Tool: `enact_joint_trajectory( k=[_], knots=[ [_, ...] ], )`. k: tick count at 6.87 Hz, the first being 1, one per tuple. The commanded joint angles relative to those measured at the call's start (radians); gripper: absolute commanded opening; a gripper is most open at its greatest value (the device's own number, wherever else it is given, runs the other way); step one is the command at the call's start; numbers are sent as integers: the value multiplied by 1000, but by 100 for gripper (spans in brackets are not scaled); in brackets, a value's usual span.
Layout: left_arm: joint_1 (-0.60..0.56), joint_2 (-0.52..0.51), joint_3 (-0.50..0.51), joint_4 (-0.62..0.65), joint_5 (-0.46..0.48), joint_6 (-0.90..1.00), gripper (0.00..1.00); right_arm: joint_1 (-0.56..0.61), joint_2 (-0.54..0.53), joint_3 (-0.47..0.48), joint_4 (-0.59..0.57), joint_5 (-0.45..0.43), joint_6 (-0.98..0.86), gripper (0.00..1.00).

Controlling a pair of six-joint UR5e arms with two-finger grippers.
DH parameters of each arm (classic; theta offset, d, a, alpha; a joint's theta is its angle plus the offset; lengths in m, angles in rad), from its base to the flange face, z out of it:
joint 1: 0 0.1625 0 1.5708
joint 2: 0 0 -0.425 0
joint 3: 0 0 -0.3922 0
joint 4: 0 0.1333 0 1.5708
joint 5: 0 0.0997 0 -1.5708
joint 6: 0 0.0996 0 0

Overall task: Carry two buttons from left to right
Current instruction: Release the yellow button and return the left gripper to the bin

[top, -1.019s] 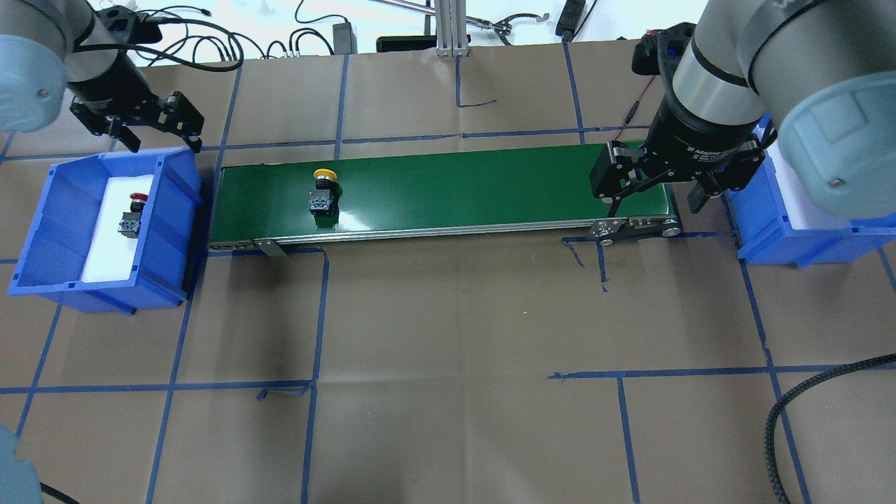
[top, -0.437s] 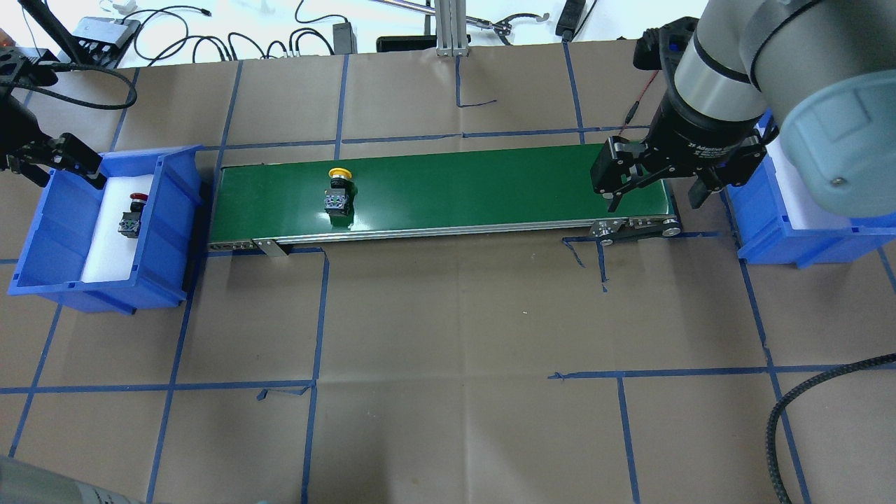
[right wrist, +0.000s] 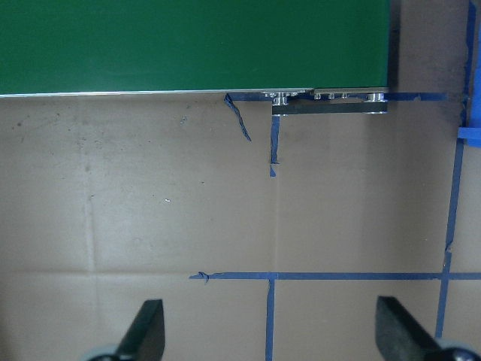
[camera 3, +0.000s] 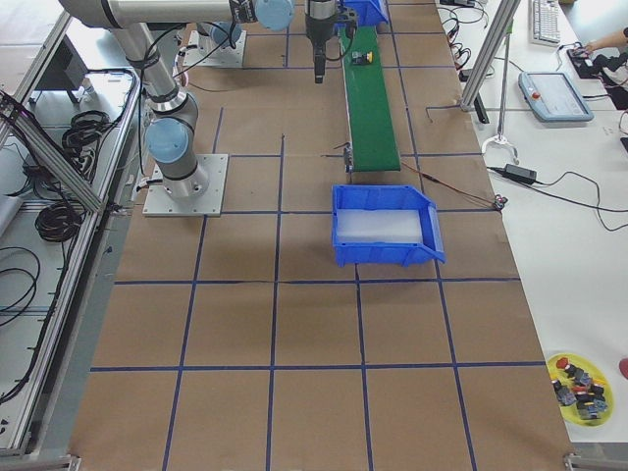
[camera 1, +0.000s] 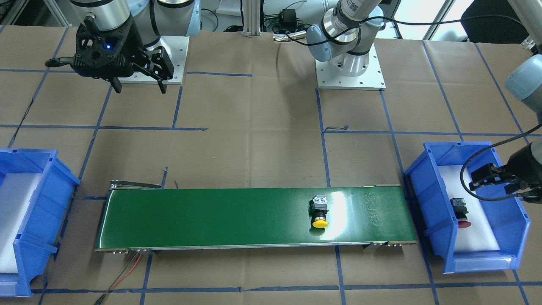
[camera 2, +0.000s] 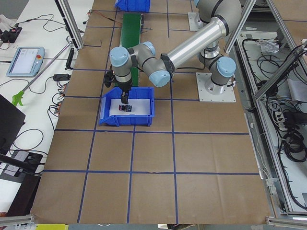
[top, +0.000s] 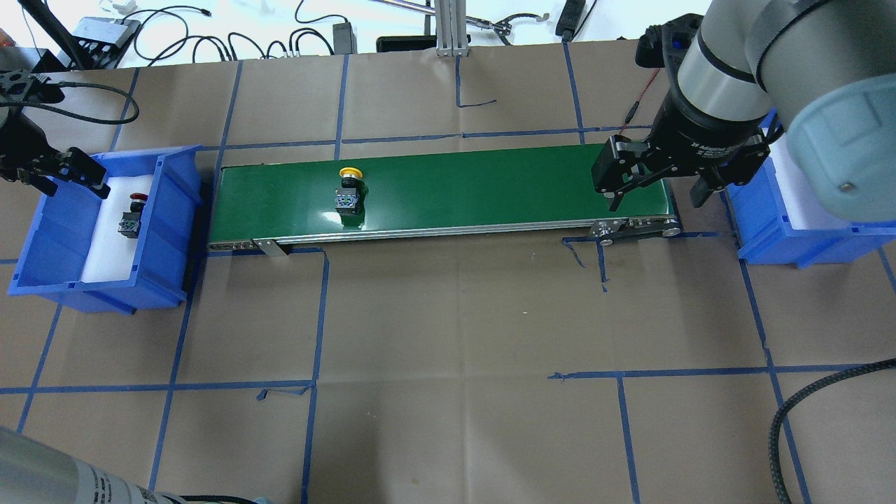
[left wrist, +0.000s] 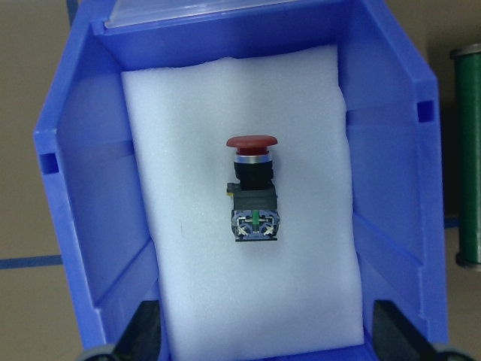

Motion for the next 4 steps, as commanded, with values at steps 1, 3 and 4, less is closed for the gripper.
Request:
enact_joint_trajectory(
  k=[1,3,4],
  knots=[
    [-9,-44,-4,48,-6,-3,97,0,-2,0,3,-1,0,100],
    [-9,-54,-66,133,-15,-3,98,0,-13,2,3,-1,0,100],
    [-3,-72,-82,167,-17,-1,98,0,-13,2,4,-1,2,100]
  ],
)
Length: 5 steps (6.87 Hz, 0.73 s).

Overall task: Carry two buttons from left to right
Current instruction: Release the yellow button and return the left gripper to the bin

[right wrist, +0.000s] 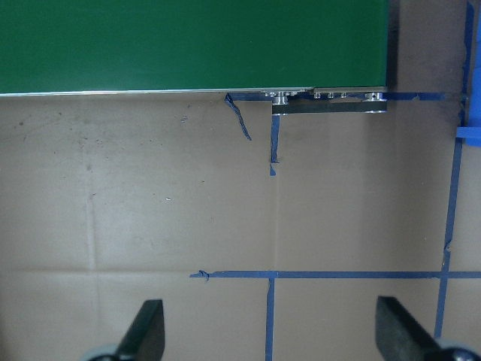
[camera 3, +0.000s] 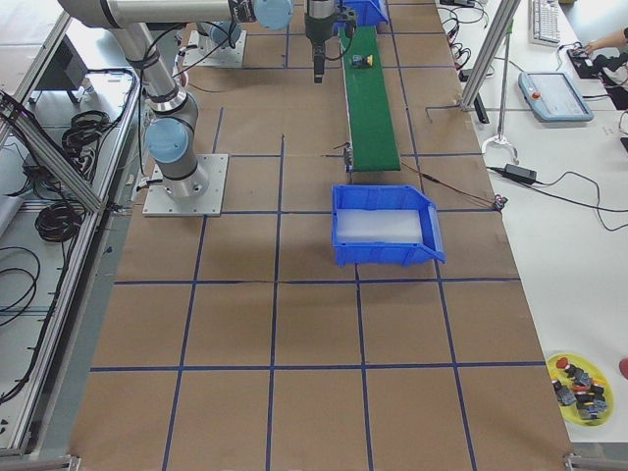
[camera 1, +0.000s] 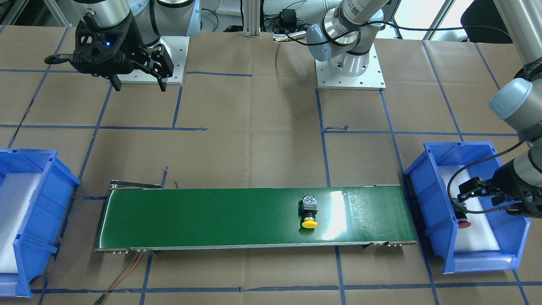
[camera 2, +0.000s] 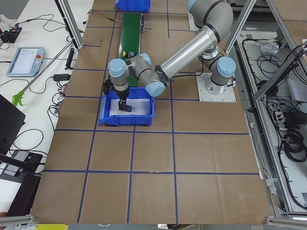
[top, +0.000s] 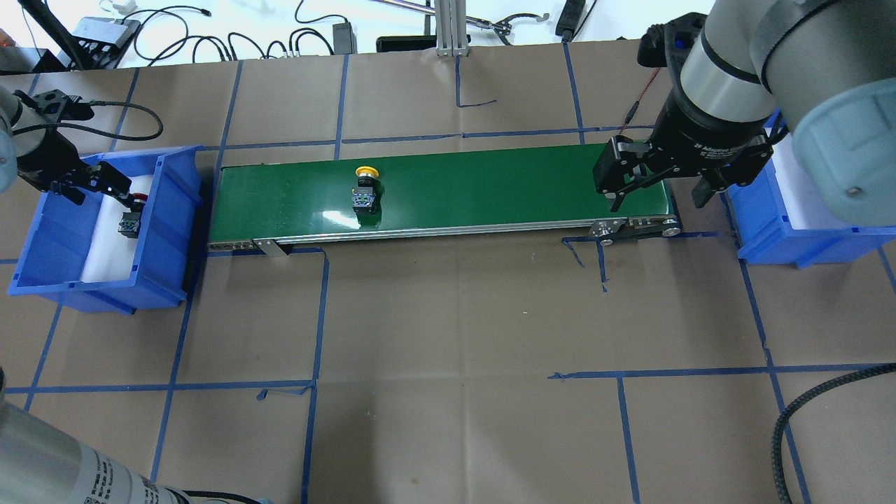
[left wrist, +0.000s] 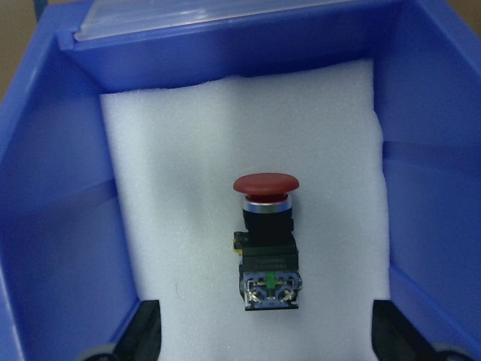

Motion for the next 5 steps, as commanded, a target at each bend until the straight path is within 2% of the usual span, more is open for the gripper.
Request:
enact_joint_trajectory(
  k=[1,3,5],
  knots=[
    [9,-31,-19,51,-7,4,98,0,-4,0,1,1,1,100],
    [7,-63,-32,104,-10,4,98,0,-3,0,0,1,1,100],
    [3,-76,-31,105,-8,4,98,0,-3,2,0,0,1,100]
  ],
)
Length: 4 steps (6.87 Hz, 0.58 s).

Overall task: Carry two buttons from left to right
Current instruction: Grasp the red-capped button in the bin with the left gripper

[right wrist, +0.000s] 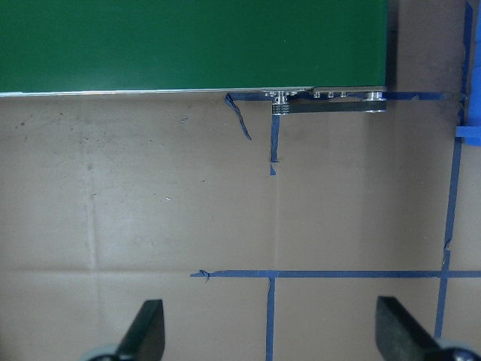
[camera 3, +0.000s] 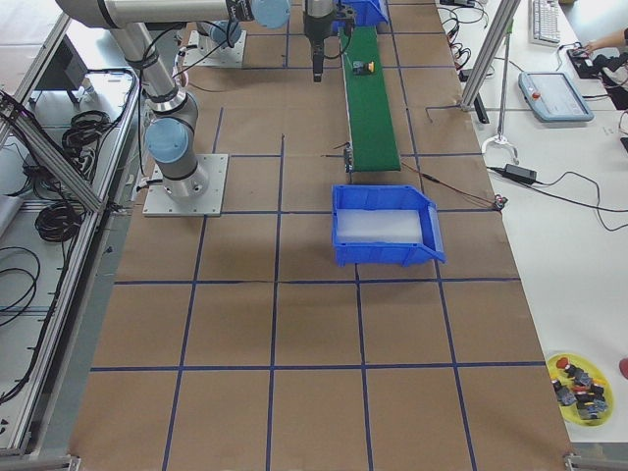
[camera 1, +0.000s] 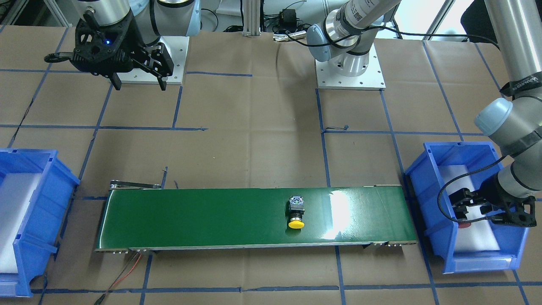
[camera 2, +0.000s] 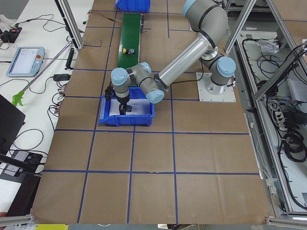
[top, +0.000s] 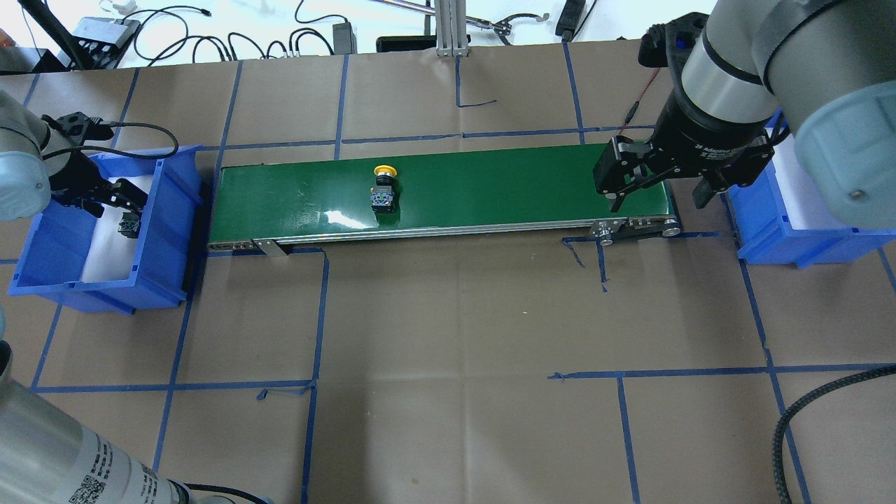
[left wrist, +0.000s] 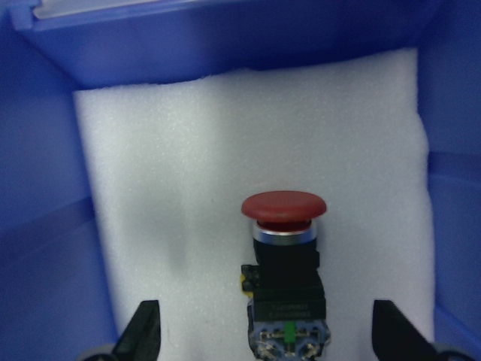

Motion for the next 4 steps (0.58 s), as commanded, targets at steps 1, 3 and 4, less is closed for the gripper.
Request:
enact_joint_trajectory(
  k=[1,3,4],
  knots=[
    [-4,-6,1,3,-1,-1,90,0,0,0,0,0,0,100],
    [-5,-7,7,3,-1,0,35,0,0,3,0,0,0,100],
    [-5,-7,7,3,-1,-1,28,2,0,10,-3,1,0,100]
  ],
)
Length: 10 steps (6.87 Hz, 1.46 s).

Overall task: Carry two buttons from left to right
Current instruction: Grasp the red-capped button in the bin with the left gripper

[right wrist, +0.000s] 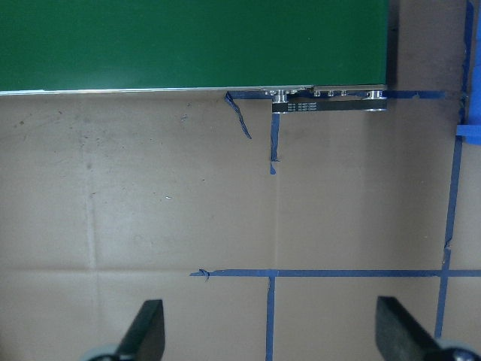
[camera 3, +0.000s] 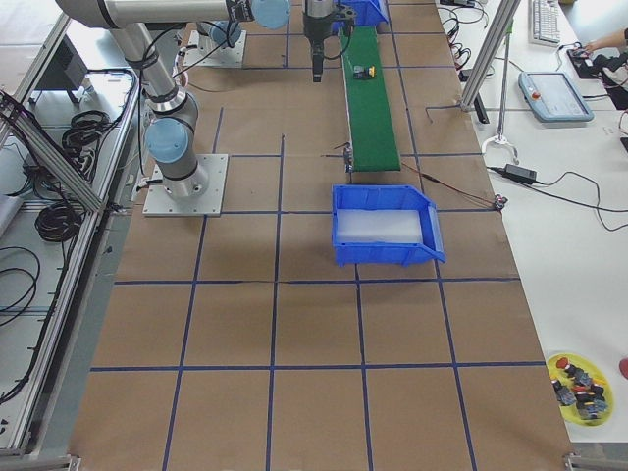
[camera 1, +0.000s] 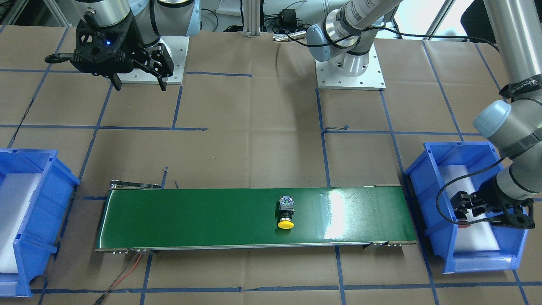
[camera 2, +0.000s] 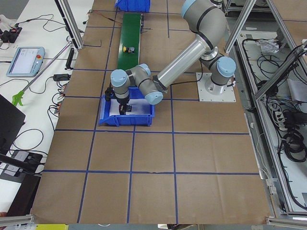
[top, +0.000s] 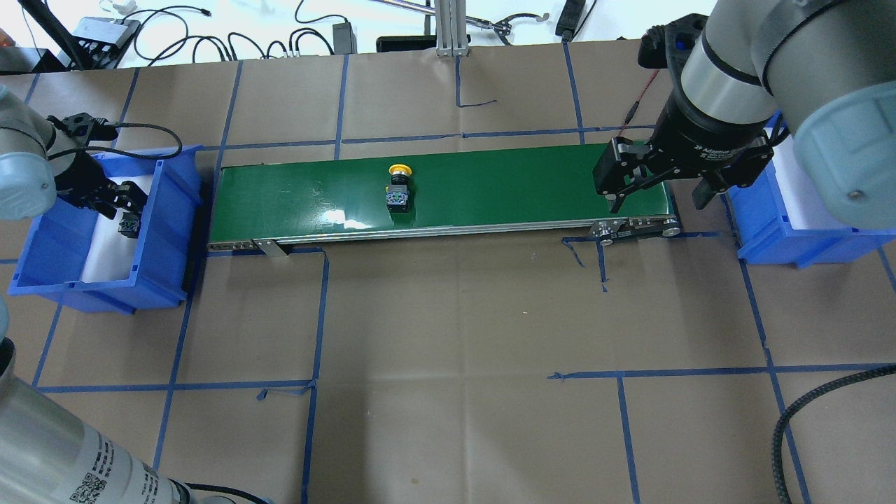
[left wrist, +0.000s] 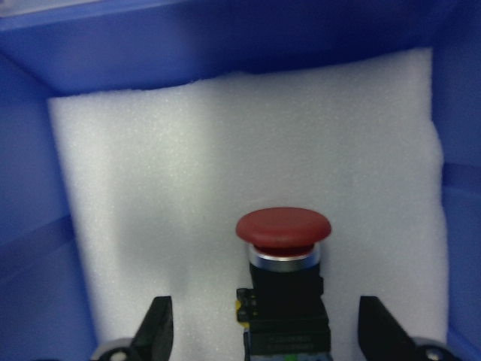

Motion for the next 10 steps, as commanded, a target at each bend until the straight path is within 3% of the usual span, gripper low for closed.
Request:
enact_joint_trajectory(
  k=[1,2,3,5,8,10],
  knots=[
    [-3,1,9,-2,-8,-1,18,1,8,8,-22,5,2,100],
    [-2,24,24,-17,-34,-1,6,-2,8,4,-24,4,2,100],
    [-3,41,27,-18,-34,2,1,0,5,-2,-23,2,2,100],
    [1,118,35,-110,-28,5,1,0,5,-4,-24,2,2,100],
    [3,218,128,-353,-22,2,1,0,17,5,-30,4,2,100],
    [-2,219,145,-385,-15,-4,1,1,47,7,-87,4,2,100]
  ],
)
